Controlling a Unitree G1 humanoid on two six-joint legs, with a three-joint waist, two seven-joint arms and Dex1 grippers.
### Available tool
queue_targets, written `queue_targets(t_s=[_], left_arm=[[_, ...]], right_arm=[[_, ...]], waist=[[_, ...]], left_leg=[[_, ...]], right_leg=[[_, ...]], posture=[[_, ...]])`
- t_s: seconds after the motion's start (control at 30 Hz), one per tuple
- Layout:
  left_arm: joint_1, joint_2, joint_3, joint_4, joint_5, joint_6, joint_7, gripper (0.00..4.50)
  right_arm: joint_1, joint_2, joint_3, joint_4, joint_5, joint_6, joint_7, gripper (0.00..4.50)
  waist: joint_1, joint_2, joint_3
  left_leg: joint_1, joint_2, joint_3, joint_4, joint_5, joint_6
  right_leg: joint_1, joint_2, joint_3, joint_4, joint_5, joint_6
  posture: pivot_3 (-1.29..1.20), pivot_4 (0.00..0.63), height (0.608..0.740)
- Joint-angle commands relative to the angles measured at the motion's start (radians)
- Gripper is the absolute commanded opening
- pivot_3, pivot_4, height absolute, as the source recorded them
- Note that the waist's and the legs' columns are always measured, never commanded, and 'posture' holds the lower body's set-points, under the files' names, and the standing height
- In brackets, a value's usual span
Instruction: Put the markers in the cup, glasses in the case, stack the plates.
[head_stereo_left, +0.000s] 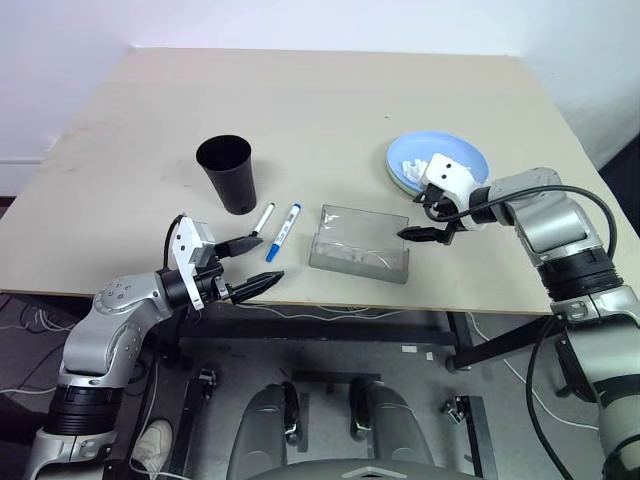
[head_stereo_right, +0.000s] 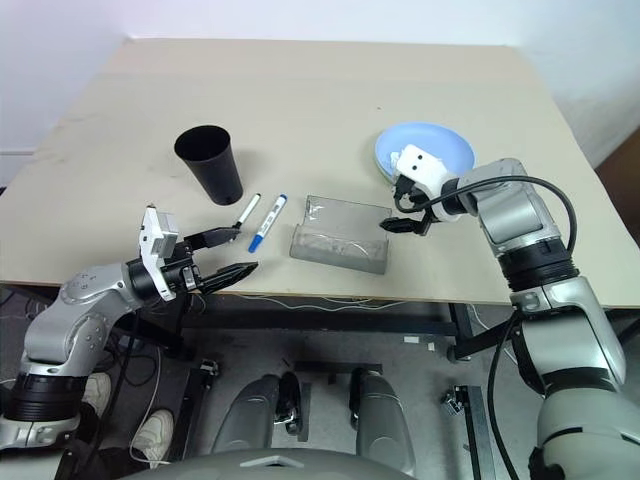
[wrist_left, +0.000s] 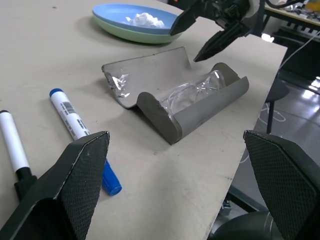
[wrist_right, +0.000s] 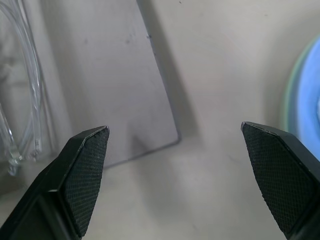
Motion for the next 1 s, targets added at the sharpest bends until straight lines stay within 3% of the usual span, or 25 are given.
queue_targets(t_s=[0.03, 0.33, 0.43, 0.67, 0.9, 1.0], left_arm=[[-0.01, -0.002, 0.006, -0.023, 0.004, -0.02, 0.002, 4.5], [-0.016, -0.006, 0.005, -0.018, 0.008, -0.018, -0.004, 4.5], [-0.013, -0.005, 0.007, -0.02, 0.008, -0.016, -0.005, 4.5], [0.001, -0.003, 0.013, -0.03, 0.005, -0.012, -0.001, 4.5], [0.004, -0.006, 0.013, -0.027, 0.007, -0.017, 0.001, 4.5], [0.005, -0.006, 0.014, -0.027, 0.006, -0.018, 0.002, 4.5]], right_arm=[[-0.072, 0.023, -0.044, 0.042, 0.054, 0.111, 0.028, 4.47], [-0.193, 0.092, -0.062, 0.27, 0.112, 0.212, 0.083, 4.47], [-0.229, 0.105, -0.086, 0.323, 0.148, 0.244, 0.111, 3.87], [-0.312, 0.13, -0.123, 0.486, 0.144, 0.257, 0.064, 1.46], [-0.344, 0.168, -0.172, 0.634, 0.122, 0.152, -0.061, 1.46], [-0.353, 0.179, -0.196, 0.673, 0.116, 0.1, -0.105, 0.86]], waist=[[0.0, 0.0, 0.0], [0.0, 0.0, 0.0], [-0.001, 0.0, 0.0], [-0.003, 0.0, 0.0], [-0.003, 0.0, 0.0], [-0.003, 0.0, 0.0]], left_leg=[[0.0, 0.0, 0.0, 0.0, 0.0, 0.0], [0.0, 0.0, 0.0, 0.001, 0.0, 0.0], [0.0, 0.0, 0.0, 0.001, 0.0, 0.0], [0.0, 0.0, 0.0, 0.002, 0.0, 0.0], [0.0, 0.0, 0.0, 0.002, 0.0, 0.0], [0.0, 0.0, 0.001, 0.002, 0.001, -0.001]], right_leg=[[0.0, 0.0, 0.0, 0.0, 0.0, 0.0], [0.0, 0.0, 0.0, 0.002, 0.0, 0.0], [0.0, 0.0, 0.0, 0.002, 0.0, 0.0], [0.0, 0.0, 0.0, 0.004, 0.0, 0.0], [0.0, 0.0, 0.0, 0.004, 0.0, 0.0], [0.0, 0.0, 0.0, 0.004, 0.0, 0.0]], posture=[[0.0, 0.15, 0.71], [0.0, 0.15, 0.71], [0.0, 0.15, 0.71], [0.0, 0.15, 0.71], [0.0, 0.15, 0.71], [0.0, 0.15, 0.71]])
